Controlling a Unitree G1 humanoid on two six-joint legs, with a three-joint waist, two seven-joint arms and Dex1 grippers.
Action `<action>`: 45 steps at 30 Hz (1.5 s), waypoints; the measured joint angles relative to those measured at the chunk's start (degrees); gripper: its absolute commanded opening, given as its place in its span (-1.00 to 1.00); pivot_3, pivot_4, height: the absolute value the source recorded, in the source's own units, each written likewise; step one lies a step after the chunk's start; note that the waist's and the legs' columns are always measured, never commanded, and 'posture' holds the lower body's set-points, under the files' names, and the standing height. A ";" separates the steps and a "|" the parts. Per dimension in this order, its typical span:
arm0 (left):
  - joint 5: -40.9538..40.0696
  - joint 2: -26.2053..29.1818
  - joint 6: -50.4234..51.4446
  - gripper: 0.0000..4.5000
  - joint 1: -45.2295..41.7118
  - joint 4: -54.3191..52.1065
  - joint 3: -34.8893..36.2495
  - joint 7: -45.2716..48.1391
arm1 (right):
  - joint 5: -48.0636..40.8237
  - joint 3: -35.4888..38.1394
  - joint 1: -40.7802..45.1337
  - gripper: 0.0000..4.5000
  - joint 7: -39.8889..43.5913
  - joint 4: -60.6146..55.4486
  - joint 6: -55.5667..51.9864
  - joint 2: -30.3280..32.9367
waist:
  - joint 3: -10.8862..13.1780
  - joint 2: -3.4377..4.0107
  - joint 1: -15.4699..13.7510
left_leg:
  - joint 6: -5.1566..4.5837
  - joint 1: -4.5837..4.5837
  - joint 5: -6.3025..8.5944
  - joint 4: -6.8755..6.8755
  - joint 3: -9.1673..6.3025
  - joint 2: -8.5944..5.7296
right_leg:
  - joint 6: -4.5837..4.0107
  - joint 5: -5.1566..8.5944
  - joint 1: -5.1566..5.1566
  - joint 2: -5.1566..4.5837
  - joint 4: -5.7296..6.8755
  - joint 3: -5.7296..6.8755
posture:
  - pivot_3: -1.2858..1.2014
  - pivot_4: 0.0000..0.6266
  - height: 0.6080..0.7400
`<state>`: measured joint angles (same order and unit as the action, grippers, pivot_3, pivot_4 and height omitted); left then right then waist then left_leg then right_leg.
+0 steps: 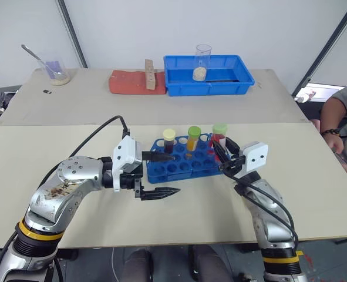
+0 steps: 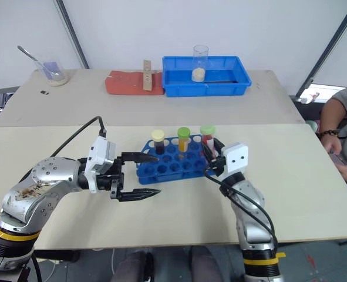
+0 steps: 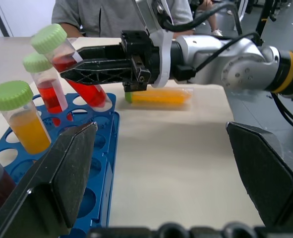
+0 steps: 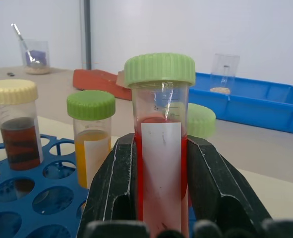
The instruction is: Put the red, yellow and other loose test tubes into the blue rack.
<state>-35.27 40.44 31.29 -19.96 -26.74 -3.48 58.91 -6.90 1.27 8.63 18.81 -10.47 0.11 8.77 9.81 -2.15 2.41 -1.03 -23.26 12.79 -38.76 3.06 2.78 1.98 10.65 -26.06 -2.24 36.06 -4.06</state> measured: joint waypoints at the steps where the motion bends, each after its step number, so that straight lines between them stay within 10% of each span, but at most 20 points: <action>1: -0.21 0.00 0.17 1.00 0.01 -0.09 0.00 -0.17 | -0.01 0.00 -0.25 -0.56 -0.42 0.10 0.49 -0.48 | 0.00 0.00 0.00 | 0.00 0.00 0.00 0.00 0.00 0.00 | -0.01 0.00 0.00 0.00 0.00 0.00 | 0.03 -0.52 1.00; 22: -4.39 0.29 3.98 1.00 1.20 -3.15 1.19 -3.25 | -1.98 -1.05 -5.77 -0.56 -6.27 -0.67 4.01 -6.49 | -0.03 -0.02 0.07 | 0.00 0.02 0.00 0.02 -0.03 0.03 | -0.22 0.14 0.01 0.00 0.00 0.02 | 0.03 -0.52 1.00; 23: -4.39 0.19 3.98 1.00 1.13 -3.14 1.18 -3.28 | -1.86 -1.14 -6.15 -0.11 -6.30 -0.67 4.49 -6.49 | -0.03 -0.02 0.08 | 0.00 0.03 0.00 0.02 -0.03 0.03 | -0.23 0.14 0.01 0.00 0.00 0.02 | 0.03 -0.52 1.00; 30: -4.35 -0.39 3.95 1.00 0.58 -2.89 1.15 -3.75 | -1.85 -1.72 -9.19 0.96 -4.58 -0.64 3.36 -3.62 | -0.03 -0.02 0.06 | 0.00 0.01 0.00 0.02 -0.01 0.02 | -0.29 0.18 0.00 -0.01 -0.01 0.00 | 0.03 -0.52 1.00; 45: 3.78 5.30 -4.18 1.00 3.61 -1.82 -0.69 2.54 | -18.23 15.60 -22.03 0.99 3.30 -32.56 -34.02 27.26 | -0.04 -0.02 0.04 | 0.01 0.10 0.00 0.01 0.07 0.01 | -0.37 0.24 0.02 -0.04 0.02 -0.05 | 0.03 -0.52 1.00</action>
<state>-31.49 45.74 27.11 -16.35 -28.57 -4.18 61.45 -25.13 16.87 -13.40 22.10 -43.03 -33.91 36.03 9.77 -2.16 2.46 -1.02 -23.16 12.79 -38.75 3.13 2.79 1.61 10.90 -26.04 -2.27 36.08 -4.11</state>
